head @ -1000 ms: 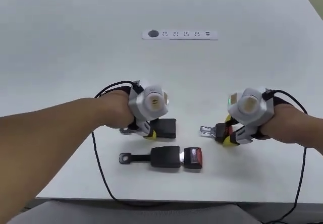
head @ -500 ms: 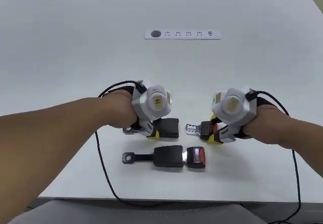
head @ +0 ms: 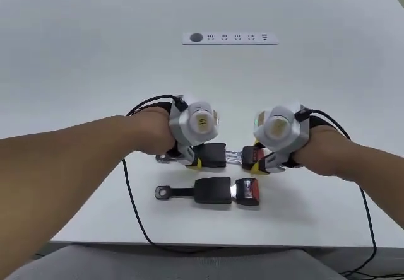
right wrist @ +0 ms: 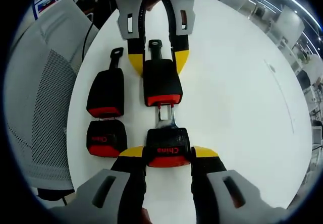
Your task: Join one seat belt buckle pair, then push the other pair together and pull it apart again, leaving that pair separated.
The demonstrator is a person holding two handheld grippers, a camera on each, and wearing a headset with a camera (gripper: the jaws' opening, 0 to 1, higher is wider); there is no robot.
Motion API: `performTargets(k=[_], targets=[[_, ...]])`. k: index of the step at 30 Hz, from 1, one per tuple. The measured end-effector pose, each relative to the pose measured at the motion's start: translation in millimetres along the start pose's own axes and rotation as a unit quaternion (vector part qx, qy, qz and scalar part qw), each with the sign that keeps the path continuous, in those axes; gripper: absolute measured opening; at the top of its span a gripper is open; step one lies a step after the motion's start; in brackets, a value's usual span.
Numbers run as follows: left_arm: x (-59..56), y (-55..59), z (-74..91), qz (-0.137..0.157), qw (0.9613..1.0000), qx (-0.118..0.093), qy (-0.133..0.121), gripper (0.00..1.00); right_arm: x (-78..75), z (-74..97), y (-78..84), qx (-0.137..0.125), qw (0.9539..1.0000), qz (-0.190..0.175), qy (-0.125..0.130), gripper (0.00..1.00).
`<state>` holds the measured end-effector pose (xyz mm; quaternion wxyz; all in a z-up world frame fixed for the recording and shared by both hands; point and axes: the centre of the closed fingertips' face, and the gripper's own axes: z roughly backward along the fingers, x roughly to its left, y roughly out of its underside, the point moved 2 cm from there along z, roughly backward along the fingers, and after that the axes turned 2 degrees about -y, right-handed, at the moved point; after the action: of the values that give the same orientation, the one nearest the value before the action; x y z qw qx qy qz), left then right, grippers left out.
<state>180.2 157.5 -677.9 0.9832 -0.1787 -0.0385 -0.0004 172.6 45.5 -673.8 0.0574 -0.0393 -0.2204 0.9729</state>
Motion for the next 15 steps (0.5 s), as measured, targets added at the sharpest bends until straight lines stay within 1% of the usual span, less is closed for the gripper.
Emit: performTargets(k=[2,4,6,9,11,15], targets=[[-0.4,-0.4,0.1,0.004,1.0,-0.001,0.0,0.31,2.1,-0.1,-4.2,-0.004,1.0,0.002,-0.001,0.33],[0.5,-0.5,-0.7,0.001,1.0,-0.001,0.0,0.31,5.1,-2.4,-8.7,-0.008,0.9999,0.006,-0.002,0.33],[0.1,-0.9,-0.4,0.002,1.0,-0.001,-0.001,0.31,2.0,-3.1,-6.9,-0.006,0.9999,0.01,0.0,0.33],[0.2,-0.8,-0.5,0.004,1.0,-0.003,-0.001,0.31,0.9,-3.0,-5.8,-0.018,0.9998,-0.004,-0.007,0.33],[0.1,-1.1,-0.6,0.004,1.0,-0.007,0.002,0.31,2.5,-3.5,-7.6,-0.022,0.9997,-0.002,-0.009,0.33],[-0.6,-1.3,-1.6,0.0,0.9999,-0.009,0.007,0.31,-0.3,-5.0,-7.2,-0.022,0.9997,-0.002,-0.014,0.32]])
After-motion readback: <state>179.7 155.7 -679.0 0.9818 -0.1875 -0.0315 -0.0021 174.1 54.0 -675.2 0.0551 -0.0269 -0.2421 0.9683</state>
